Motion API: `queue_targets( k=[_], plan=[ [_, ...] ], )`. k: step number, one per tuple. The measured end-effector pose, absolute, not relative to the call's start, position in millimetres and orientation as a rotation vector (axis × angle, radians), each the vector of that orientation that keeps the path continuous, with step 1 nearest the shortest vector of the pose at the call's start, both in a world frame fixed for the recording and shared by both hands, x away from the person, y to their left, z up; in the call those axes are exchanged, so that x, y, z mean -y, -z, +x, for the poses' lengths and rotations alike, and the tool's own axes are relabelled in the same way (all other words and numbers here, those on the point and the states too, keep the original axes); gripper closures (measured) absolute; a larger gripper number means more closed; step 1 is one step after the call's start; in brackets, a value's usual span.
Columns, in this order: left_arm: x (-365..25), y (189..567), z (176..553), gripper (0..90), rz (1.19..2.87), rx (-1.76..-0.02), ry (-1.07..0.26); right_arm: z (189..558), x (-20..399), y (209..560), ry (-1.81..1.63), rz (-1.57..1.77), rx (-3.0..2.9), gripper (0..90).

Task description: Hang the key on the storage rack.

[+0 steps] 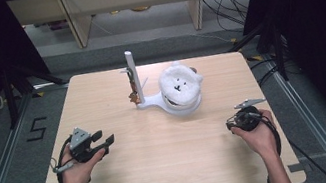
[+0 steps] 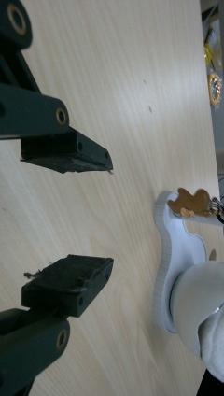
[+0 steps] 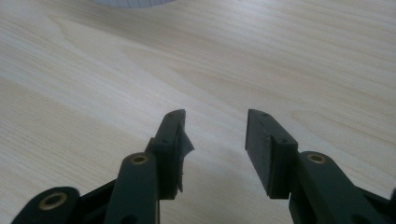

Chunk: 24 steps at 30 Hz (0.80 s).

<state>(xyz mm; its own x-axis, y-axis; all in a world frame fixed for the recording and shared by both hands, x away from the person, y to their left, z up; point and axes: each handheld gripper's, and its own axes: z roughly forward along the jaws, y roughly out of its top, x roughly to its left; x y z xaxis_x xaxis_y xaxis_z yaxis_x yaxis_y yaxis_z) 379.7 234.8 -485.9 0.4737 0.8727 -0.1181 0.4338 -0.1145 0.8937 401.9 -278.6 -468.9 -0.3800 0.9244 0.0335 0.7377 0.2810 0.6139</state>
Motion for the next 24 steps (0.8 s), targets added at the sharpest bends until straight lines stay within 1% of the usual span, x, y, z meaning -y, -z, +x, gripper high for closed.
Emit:
queue_targets(
  k=[9,15,24],
  plan=[
    [-254,515,362,45.6,1.648,-1.202,-0.576,402,277,470,-0.776,1.508,-2.229,58.0],
    [-260,520,358,45.2,1.597,-1.215,-0.629,401,277,472,-0.784,1.498,-2.223,57.7],
    [-264,523,356,44.7,1.558,-1.231,-0.674,399,277,476,-0.814,1.499,-2.202,56.0]
  ],
)
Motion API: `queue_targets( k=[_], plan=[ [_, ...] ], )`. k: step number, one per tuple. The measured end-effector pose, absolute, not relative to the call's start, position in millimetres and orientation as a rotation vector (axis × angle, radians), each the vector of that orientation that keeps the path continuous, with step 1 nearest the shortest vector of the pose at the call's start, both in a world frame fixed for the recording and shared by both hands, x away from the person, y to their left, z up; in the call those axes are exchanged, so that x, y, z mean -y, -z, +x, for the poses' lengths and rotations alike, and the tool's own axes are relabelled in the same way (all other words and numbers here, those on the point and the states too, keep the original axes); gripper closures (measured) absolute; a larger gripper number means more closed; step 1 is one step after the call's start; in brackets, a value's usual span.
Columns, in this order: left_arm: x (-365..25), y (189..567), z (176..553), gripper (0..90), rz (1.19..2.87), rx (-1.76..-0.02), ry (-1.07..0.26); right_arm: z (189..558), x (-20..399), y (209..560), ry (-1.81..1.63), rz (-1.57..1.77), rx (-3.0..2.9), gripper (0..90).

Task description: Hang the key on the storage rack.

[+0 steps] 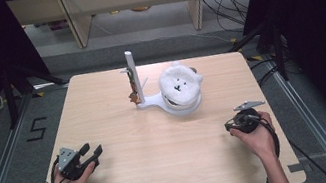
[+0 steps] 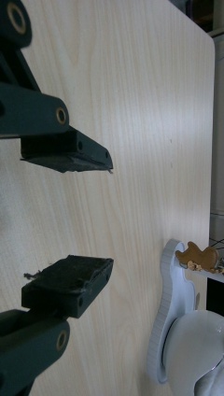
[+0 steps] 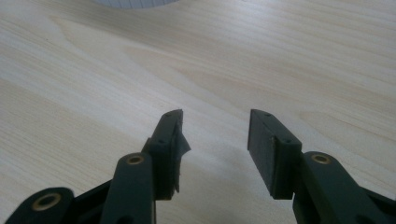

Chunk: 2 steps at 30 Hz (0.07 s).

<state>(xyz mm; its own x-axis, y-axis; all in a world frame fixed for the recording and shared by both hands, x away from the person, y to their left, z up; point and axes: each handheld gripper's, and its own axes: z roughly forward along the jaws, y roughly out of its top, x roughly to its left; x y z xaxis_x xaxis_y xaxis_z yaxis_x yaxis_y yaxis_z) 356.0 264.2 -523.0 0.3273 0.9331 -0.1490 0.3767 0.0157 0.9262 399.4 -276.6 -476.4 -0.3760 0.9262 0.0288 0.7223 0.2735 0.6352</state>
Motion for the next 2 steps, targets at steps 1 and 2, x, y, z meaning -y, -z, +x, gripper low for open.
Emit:
queue_targets(
  k=[1,2],
  plan=[
    [-264.5,523.1,356.3,43.9,1.557,-1.231,-0.671,399.2,276.3,476.6,-0.812,1.5,-2.198,55.8],
    [-264.6,523.2,356.3,43.1,1.554,-1.235,-0.672,399.2,275.9,477.2,-0.813,1.501,-2.196,55.6]
  ],
)
